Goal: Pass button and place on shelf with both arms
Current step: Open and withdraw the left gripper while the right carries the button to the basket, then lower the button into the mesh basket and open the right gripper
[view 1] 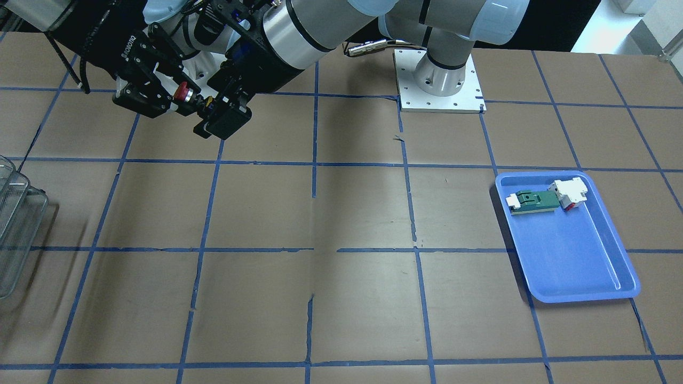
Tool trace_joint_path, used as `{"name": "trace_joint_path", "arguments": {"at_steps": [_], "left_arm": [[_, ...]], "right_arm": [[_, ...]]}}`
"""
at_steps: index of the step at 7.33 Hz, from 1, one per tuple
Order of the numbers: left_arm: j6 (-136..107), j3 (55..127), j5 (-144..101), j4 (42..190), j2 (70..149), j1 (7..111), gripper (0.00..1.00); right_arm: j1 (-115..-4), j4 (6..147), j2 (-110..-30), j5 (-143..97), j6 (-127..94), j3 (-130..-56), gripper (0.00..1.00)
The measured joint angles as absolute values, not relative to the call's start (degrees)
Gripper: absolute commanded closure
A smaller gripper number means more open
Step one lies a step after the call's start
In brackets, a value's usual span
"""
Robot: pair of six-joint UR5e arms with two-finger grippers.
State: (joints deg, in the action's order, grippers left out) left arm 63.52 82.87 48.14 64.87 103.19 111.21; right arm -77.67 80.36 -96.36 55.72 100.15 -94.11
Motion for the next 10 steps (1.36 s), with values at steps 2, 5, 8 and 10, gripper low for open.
{"name": "trace_joint_path", "arguments": {"at_steps": [2, 5, 8, 10], "left_arm": [[57.91, 82.11, 51.55, 65.12, 102.64, 110.64, 0.00], [44.37, 82.87, 64.32, 66.79, 101.13, 108.22, 0.00], [33.62, 83.70, 79.43, 68.51, 100.21, 104.59, 0.00], [27.40, 84.31, 83.18, 72.59, 98.48, 99.57, 0.00]], "right_arm": [[-76.10, 85.34, -92.69, 59.63, 101.11, -94.03, 1.00], [-65.66, 93.03, -85.79, 66.93, 102.79, -92.25, 1.00], [-53.51, 103.32, -79.41, 72.16, 105.50, -89.06, 1.00], [-50.82, 106.69, -77.09, 80.00, 108.63, -87.89, 1.00]]}}
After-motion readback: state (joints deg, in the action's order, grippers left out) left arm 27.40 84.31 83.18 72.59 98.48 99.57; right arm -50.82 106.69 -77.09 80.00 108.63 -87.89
